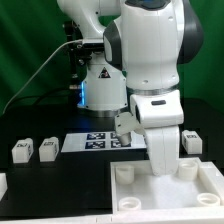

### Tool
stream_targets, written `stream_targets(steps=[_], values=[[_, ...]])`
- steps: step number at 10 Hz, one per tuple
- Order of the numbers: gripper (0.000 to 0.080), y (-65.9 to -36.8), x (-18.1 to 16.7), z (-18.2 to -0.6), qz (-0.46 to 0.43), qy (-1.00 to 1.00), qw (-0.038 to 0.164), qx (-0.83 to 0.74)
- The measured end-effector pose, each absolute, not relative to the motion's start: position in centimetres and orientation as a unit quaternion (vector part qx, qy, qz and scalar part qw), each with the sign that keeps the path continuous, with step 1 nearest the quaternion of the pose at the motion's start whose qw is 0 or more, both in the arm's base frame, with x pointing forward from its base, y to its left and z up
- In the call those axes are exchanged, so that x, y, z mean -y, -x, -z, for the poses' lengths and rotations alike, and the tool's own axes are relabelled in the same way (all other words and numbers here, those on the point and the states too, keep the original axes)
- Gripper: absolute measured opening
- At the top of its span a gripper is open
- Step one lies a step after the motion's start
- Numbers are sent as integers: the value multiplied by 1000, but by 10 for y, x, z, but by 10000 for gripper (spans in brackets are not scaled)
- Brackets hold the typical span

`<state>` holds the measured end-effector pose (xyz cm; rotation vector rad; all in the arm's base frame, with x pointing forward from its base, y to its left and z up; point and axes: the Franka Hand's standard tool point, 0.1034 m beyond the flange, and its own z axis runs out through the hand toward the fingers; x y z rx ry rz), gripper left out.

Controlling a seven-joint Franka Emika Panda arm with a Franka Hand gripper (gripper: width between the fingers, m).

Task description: Assemble one leg

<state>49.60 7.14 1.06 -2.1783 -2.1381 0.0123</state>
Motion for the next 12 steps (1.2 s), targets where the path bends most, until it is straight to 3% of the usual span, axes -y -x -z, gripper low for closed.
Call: stream_targets(steps=[1,2,3,5,6,7,12], values=[[63,-496,-71,-11,-4,713,45,700],[154,-496,-71,-10,-4,713,45,700],[154,-496,-71,-10,-4,713,45,699],[515,-496,-71,-10,-4,714,45,699],[515,-496,-70,-10,-4,714,45,699],[619,-496,-70,-10,-4,714,45,699],[649,-496,-70,-10,-4,714,45,698]])
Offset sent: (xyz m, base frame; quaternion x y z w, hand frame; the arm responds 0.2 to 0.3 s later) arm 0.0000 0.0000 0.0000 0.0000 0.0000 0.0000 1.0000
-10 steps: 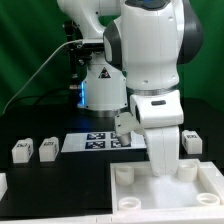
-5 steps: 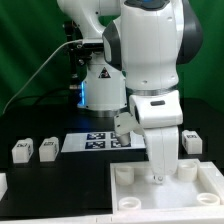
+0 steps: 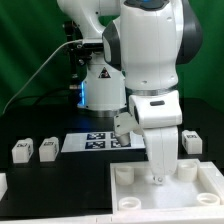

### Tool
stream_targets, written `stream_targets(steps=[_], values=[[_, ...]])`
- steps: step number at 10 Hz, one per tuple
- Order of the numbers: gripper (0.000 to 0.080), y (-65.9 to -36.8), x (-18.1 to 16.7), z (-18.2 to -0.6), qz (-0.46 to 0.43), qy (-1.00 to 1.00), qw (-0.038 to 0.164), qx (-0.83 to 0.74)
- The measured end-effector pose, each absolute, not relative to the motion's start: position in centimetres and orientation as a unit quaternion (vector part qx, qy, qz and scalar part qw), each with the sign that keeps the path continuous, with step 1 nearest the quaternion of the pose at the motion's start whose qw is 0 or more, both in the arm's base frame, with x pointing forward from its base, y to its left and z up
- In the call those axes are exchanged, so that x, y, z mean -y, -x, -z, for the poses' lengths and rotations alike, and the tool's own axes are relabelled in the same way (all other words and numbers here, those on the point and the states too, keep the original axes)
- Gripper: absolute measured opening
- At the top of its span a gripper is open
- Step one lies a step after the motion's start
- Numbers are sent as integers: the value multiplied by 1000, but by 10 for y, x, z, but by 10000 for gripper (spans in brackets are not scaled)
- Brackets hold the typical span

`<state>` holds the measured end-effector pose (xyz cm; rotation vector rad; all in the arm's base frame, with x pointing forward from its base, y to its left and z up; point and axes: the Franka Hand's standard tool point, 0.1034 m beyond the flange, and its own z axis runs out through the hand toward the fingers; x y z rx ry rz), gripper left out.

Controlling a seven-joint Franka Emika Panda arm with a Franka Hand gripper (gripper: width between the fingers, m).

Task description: Assemble one leg

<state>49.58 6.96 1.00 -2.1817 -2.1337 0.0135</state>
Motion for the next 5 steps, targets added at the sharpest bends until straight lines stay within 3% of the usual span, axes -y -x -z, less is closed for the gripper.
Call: stream_targets(steps=[2,5], values=[[649,-496,-70,-11,-5,717,45,696],[649,-483,-88,-48,-6,782,33,622]])
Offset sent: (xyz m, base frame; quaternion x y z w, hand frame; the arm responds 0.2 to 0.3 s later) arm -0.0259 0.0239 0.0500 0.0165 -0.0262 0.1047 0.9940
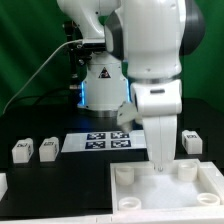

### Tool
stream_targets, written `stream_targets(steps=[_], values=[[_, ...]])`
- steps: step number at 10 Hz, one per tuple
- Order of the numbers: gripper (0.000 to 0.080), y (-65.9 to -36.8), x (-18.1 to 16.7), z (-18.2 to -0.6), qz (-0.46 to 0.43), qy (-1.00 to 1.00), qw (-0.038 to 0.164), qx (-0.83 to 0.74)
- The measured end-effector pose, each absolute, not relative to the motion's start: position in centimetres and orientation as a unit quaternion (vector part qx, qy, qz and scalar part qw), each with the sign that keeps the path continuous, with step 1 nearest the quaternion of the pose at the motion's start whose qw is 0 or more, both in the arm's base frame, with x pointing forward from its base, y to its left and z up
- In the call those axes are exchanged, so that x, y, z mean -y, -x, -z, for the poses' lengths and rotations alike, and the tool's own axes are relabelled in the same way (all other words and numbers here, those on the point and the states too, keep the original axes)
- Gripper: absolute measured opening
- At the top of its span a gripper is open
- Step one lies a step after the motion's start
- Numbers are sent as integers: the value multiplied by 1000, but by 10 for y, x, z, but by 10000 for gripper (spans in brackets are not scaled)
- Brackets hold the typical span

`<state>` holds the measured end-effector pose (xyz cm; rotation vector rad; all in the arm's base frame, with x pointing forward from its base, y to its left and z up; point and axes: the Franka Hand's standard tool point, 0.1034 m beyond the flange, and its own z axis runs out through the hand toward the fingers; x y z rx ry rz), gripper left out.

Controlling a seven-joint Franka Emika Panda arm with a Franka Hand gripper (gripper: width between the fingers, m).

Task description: Assemble one leg

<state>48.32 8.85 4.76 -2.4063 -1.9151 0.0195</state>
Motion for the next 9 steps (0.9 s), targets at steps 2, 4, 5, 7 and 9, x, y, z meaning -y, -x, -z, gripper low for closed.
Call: stream_targets(steps=[2,4,5,7,9], values=[[649,-465,-107,-56,-12,845,33,534],[649,-451,-136,-62,-20,921,42,388],[649,-449,-142,-63,-23,946,50,321],[649,-450,-142,-62,-26,965,52,257],[649,-446,-150,-61,-34,987,53,147]])
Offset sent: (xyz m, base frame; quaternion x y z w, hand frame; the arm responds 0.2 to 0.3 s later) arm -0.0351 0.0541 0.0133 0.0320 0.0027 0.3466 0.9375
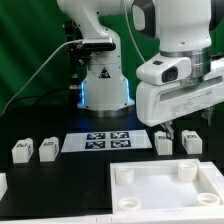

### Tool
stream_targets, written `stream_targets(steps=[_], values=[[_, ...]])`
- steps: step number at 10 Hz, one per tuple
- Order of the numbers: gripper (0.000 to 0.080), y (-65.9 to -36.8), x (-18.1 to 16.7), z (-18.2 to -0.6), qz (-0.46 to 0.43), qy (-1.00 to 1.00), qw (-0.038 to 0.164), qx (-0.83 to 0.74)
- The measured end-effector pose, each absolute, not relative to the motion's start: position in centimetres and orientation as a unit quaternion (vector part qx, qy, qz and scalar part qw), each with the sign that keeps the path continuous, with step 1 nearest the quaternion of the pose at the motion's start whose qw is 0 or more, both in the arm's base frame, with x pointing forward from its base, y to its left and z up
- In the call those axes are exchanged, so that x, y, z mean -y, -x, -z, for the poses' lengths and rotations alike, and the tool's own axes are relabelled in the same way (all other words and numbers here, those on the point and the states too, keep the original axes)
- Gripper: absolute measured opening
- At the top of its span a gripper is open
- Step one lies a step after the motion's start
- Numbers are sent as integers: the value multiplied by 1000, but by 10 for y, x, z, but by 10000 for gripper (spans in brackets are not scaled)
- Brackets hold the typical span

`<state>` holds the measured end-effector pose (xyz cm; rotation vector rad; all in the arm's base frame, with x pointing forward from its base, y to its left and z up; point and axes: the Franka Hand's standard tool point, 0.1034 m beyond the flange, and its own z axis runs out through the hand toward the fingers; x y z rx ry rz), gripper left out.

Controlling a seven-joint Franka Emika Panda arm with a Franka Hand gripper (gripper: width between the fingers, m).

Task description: Assemble one leg

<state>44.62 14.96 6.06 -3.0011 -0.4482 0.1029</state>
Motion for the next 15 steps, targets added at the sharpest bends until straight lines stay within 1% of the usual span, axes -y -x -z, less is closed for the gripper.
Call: stream_targets(steps=[10,11,12,13,14,15], values=[[649,-446,-151,-60,-35,988,53,139],[649,-443,-154,-58,-43,997,49,40],[649,-435,-163,-55,-66,996,46,28],[649,-424,-167,-55,-146,988,36,37],[649,-428,-171,-57,-235,971,41,20],[649,-430,-172,-56,-299,953,43,16]])
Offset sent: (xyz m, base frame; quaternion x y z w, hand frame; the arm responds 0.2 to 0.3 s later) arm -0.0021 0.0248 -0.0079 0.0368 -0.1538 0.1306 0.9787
